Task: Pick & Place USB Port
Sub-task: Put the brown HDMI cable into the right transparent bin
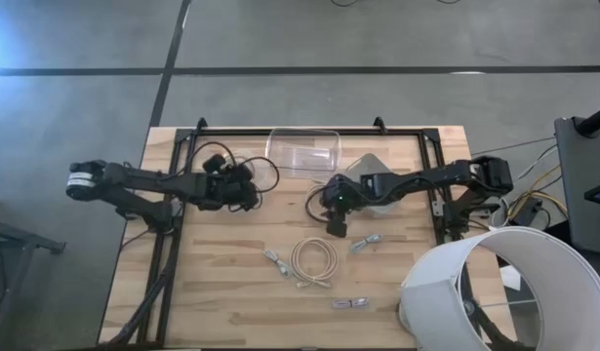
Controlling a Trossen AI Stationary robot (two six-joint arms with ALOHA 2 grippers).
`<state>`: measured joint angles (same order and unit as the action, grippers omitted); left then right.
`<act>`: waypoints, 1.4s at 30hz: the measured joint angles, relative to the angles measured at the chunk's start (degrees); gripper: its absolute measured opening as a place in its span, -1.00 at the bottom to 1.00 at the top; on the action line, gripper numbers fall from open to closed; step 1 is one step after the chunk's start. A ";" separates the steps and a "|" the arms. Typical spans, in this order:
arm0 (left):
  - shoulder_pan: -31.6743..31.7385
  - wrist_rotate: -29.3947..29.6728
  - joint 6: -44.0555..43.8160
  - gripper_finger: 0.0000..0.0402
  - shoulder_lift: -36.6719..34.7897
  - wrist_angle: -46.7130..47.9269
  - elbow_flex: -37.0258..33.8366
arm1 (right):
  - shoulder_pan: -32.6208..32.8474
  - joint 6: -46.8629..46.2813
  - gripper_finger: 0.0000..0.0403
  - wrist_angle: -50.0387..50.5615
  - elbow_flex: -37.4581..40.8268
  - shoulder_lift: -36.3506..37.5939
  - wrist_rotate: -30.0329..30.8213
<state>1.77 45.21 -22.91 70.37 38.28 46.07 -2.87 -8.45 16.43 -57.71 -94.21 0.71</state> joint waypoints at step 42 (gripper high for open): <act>-7.23 -1.25 0.21 -0.26 -0.13 -1.21 1.42 | 1.09 -4.68 -0.74 -0.87 -5.96 -17.28 4.06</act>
<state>-5.45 43.97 -22.70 70.24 37.07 47.48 -1.78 -13.14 15.55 -63.67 -111.49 4.77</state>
